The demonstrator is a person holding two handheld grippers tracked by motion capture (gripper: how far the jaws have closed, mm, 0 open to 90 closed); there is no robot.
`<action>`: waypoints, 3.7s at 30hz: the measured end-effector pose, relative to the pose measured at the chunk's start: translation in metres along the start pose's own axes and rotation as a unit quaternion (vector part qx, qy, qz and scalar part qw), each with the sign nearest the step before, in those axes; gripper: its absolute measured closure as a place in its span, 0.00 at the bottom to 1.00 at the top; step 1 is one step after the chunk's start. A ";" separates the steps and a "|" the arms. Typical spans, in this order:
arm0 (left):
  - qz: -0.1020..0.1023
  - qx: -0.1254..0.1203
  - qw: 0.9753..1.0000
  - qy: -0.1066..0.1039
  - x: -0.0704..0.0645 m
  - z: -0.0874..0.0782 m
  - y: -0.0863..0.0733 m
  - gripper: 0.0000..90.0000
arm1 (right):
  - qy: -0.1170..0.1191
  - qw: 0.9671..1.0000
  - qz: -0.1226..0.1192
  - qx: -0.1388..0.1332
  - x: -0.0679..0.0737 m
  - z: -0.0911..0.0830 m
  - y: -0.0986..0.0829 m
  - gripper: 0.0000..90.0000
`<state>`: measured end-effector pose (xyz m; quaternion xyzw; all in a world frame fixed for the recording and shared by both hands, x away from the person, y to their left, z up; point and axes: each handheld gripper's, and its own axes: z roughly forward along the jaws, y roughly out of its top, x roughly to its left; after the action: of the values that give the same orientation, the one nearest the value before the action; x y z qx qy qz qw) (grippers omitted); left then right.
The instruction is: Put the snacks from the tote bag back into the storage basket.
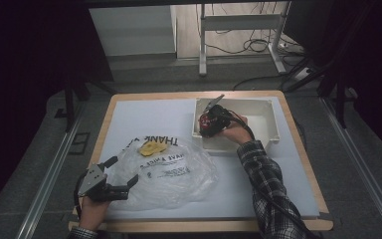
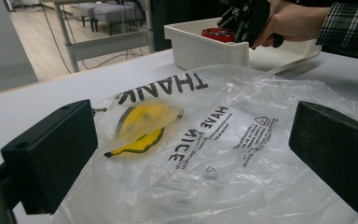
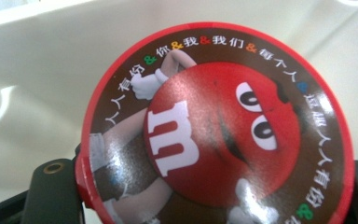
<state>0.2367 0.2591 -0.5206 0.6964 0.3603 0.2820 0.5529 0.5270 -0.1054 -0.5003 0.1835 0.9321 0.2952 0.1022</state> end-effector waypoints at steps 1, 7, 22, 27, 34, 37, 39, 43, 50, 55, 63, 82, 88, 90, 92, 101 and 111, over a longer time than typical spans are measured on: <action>0.000 0.000 1.000 0.000 0.000 0.000 0.000 0.01 | 0.001 1.000 0.002 0.000 -0.001 0.002 0.000 0.28; 0.000 -0.001 1.000 0.000 0.000 0.000 0.000 0.01 | 0.005 1.000 0.002 0.003 -0.001 0.007 0.001 0.28; 0.002 0.001 1.000 0.000 -0.001 0.000 0.000 0.01 | 0.004 1.000 0.011 -0.009 -0.002 0.010 0.002 0.28; 0.002 0.001 1.000 0.001 -0.001 0.000 0.000 0.01 | 0.003 1.000 0.013 -0.013 -0.002 0.011 0.001 0.28; 0.003 0.001 1.000 0.001 -0.001 0.000 0.000 0.01 | 0.000 1.000 0.021 -0.017 -0.002 0.011 0.000 0.28; 0.003 0.001 1.000 0.001 -0.001 0.000 0.000 0.01 | 0.000 1.000 0.023 -0.017 -0.002 0.012 0.000 0.27; 0.003 0.002 1.000 0.001 -0.001 0.000 0.000 0.01 | 0.000 1.000 0.024 -0.016 -0.002 0.012 0.000 0.25; 0.003 0.002 1.000 0.001 -0.001 0.000 0.000 0.01 | 0.000 1.000 0.027 -0.014 -0.003 0.013 -0.002 0.18; 0.004 0.003 1.000 0.001 -0.001 0.000 0.000 0.01 | -0.004 0.999 0.030 -0.020 -0.003 0.011 -0.002 0.11; 0.004 0.003 1.000 0.001 -0.001 0.000 0.000 0.01 | -0.010 0.999 0.024 -0.027 -0.001 0.007 -0.001 0.09; 0.003 0.002 1.000 0.002 -0.001 0.000 0.000 0.01 | -0.014 0.999 0.021 -0.036 0.000 0.001 -0.001 0.08; 0.003 0.003 1.000 0.002 -0.001 0.000 0.000 0.01 | -0.013 0.998 0.019 -0.055 0.006 -0.014 0.002 0.06; 0.004 0.003 1.000 0.003 -0.001 0.000 0.000 0.01 | -0.016 0.998 0.019 -0.061 0.007 -0.019 0.001 0.06; 0.004 0.004 1.000 0.003 -0.001 0.000 0.000 0.01 | -0.017 0.998 0.020 -0.062 0.008 -0.021 0.000 0.06; 0.004 0.004 1.000 0.003 -0.001 0.000 0.000 0.01 | -0.016 0.998 0.021 -0.064 0.008 -0.022 0.000 0.06; 0.005 0.004 1.000 0.003 -0.001 0.000 0.000 0.01 | -0.020 0.997 0.021 -0.077 0.011 -0.031 -0.002 0.04; 0.005 0.005 1.000 0.004 -0.001 0.000 0.000 0.01 | -0.018 0.996 0.019 -0.089 0.015 -0.039 -0.005 0.04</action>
<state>0.2362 0.2577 -0.5207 0.6998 0.3599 0.2857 0.5470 0.5003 -0.1228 -0.4732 0.1970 0.8965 0.3752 0.1294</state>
